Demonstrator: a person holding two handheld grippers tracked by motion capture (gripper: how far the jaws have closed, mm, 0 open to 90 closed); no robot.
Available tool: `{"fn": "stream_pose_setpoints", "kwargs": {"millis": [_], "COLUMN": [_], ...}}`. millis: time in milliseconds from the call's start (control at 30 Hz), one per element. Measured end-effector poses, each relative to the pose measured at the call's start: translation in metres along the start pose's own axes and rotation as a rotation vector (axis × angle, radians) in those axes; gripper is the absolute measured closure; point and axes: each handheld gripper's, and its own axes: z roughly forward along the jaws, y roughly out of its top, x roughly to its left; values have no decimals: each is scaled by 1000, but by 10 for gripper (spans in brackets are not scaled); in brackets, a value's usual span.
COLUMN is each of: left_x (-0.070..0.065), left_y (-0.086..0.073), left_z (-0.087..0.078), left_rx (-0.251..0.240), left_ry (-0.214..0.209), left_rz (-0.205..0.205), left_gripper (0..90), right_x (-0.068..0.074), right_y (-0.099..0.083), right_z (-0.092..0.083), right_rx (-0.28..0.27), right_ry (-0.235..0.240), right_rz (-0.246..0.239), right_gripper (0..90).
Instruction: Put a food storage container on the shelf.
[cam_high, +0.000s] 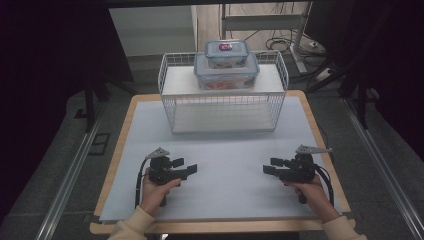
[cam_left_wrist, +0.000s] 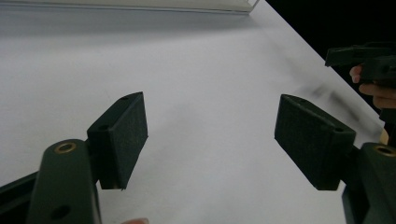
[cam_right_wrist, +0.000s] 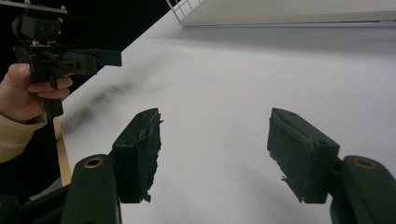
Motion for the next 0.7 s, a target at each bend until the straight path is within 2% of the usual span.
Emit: {"fn": "stream_pose_setpoints", "kwargs": {"millis": [700], "left_x": [4], "left_y": [1], "left_z": [-1], "left_rx": [-1], "left_ry": [5], "left_rz": [-8], "left_gripper": [249], "right_x": [-1], "right_y": [1], "right_z": [-2], "right_rx": [-4], "right_ry": [-1], "right_rz": [-5], "right_gripper": [321]}}
